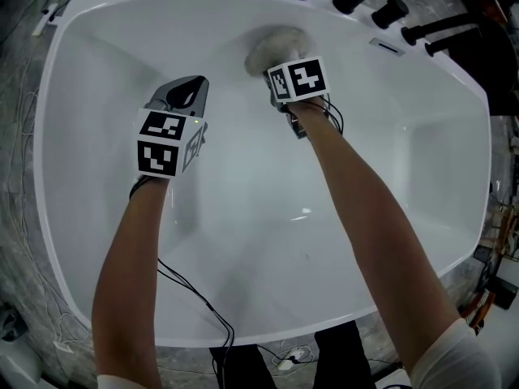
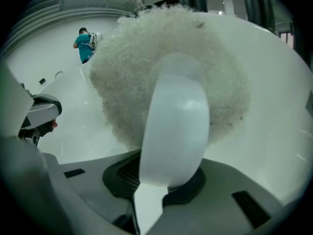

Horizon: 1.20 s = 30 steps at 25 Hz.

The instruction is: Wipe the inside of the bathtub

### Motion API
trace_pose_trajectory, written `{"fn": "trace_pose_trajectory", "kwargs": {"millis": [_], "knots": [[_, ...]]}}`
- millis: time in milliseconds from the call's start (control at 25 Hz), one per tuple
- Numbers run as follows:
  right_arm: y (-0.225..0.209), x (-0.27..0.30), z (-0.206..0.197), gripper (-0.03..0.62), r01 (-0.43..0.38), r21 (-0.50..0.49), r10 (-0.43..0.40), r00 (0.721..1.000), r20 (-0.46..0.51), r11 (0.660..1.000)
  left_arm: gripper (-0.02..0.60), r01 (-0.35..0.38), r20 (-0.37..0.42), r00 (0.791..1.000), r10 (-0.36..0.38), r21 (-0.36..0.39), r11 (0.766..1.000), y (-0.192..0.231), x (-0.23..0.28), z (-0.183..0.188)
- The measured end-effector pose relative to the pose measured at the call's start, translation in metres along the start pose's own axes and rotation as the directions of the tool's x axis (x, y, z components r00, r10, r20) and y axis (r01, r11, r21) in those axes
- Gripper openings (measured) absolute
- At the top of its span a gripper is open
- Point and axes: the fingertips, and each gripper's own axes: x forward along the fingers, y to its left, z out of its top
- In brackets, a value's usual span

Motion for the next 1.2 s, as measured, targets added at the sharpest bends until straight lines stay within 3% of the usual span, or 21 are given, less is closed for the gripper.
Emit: {"fn": "trace_pose_trajectory", "kwargs": {"millis": [520,1200], "knots": [[0.087,0.045,0.03,0.097,-0.084,-0.072,0.082,0.996,-0.027,0.994,0.011,-0.056,0.032,0.998,0.058,-0.071,0.996,0.067,-0.049,-0.022],[0.176,0.09,0.059,0.097,-0.169,-0.15,0.166,0.985,-0.037,0.974,0.011,-0.068,0.035,0.997,0.073,-0.122,0.99,0.099,-0.067,-0.056]]}}
